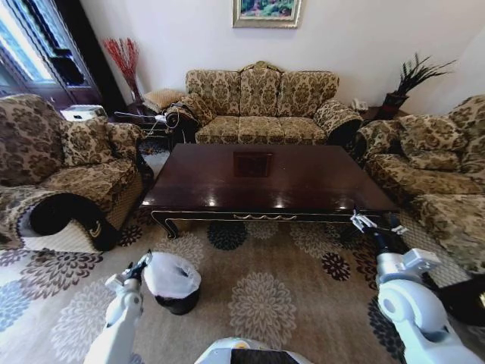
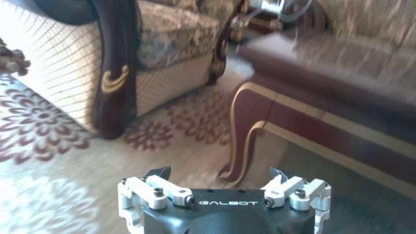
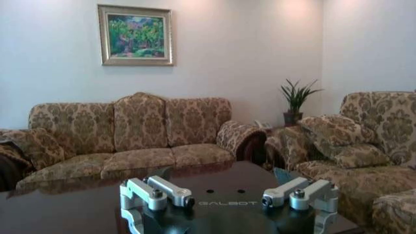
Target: Move to the front of the table and place the trash on the table into the trash bin.
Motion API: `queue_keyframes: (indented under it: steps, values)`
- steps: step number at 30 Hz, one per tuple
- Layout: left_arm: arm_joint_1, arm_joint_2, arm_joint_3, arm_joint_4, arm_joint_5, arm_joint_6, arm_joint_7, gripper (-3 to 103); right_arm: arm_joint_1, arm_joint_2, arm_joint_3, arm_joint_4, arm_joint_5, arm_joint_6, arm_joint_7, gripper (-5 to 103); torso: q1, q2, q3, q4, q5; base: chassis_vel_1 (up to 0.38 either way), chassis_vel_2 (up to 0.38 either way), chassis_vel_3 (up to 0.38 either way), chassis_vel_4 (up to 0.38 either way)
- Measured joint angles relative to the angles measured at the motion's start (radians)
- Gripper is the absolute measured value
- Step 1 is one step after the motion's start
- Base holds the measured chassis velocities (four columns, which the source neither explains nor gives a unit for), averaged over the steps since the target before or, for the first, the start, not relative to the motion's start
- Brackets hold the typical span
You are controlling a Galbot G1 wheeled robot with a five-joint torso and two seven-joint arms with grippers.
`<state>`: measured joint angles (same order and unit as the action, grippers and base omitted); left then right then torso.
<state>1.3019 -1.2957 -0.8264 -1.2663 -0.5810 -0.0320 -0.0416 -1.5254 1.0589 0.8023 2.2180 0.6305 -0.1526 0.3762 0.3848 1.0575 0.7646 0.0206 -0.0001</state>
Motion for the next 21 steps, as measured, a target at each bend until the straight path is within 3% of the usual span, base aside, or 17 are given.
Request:
queue_keyframes:
  steps: [5, 13, 15, 21]
  values:
    - [-0.001, -0.012, 0.004, 0.073, 0.027, -0.021, -0.001, 100, -0.005, 0.0, 0.002, 0.001, -0.002, 0.0, 0.0, 100, 0.0, 0.0, 0.0, -0.0002, 0.0, 0.0, 0.0, 0.0, 0.0]
    - [0.02, -0.016, -0.001, -0.001, -0.162, 0.01, -0.005, 100, -0.005, -0.001, -0.006, 0.006, -0.008, 0.0, 0.0, 100, 0.0, 0.0, 0.0, -0.0002, 0.0, 0.0, 0.0, 0.0, 0.0]
    - [0.026, -0.009, -0.01, -0.055, -0.237, 0.036, -0.013, 100, -0.003, 0.002, -0.013, 0.008, -0.013, 0.0, 0.0, 100, 0.0, 0.0, 0.0, -0.0002, 0.0001, 0.0, 0.0, 0.0, 0.0]
    - [0.034, 0.005, -0.032, -0.139, -0.343, 0.098, -0.031, 100, -0.003, 0.009, -0.019, 0.01, -0.019, 0.0, 0.0, 100, 0.0, 0.0, 0.0, -0.0002, 0.0, 0.0, 0.0, 0.0, 0.0]
